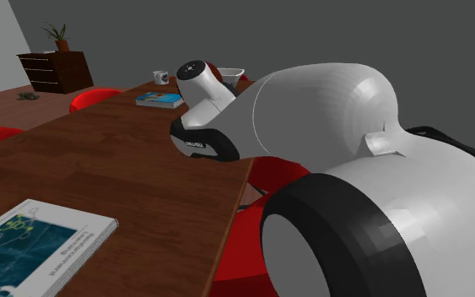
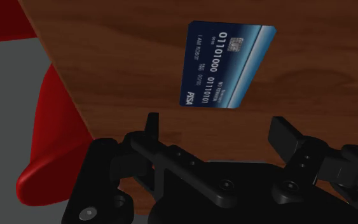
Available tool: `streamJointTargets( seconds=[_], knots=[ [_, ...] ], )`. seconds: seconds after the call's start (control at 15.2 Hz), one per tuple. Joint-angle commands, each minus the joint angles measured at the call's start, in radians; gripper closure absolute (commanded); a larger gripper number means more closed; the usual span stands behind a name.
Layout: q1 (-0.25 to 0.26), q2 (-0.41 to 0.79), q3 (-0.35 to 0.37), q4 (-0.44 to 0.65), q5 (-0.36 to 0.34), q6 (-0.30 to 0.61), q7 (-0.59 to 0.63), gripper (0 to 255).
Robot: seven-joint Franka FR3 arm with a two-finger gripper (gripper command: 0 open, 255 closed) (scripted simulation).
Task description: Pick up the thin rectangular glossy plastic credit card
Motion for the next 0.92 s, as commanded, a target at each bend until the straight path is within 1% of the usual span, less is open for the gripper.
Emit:
streamJointTargets(
  seconds=[0.0,0.13,0.2,0.79,0.86],
  knots=[
    [-0.001,0.007,-0.003,-0.025,-0.017,0.029,0.019,0],
    [-0.001,0.007,-0.003,-0.025,-0.017,0.029,0.019,0],
    [0.0,0.008,-0.003,-0.021,-0.017,0.026,0.018,255],
    [-0.001,0.007,-0.003,-0.025,-0.017,0.029,0.019,255],
    [-0.001,0.004,-0.002,-0.015,-0.01,0.018,0.011,255]
  ],
)
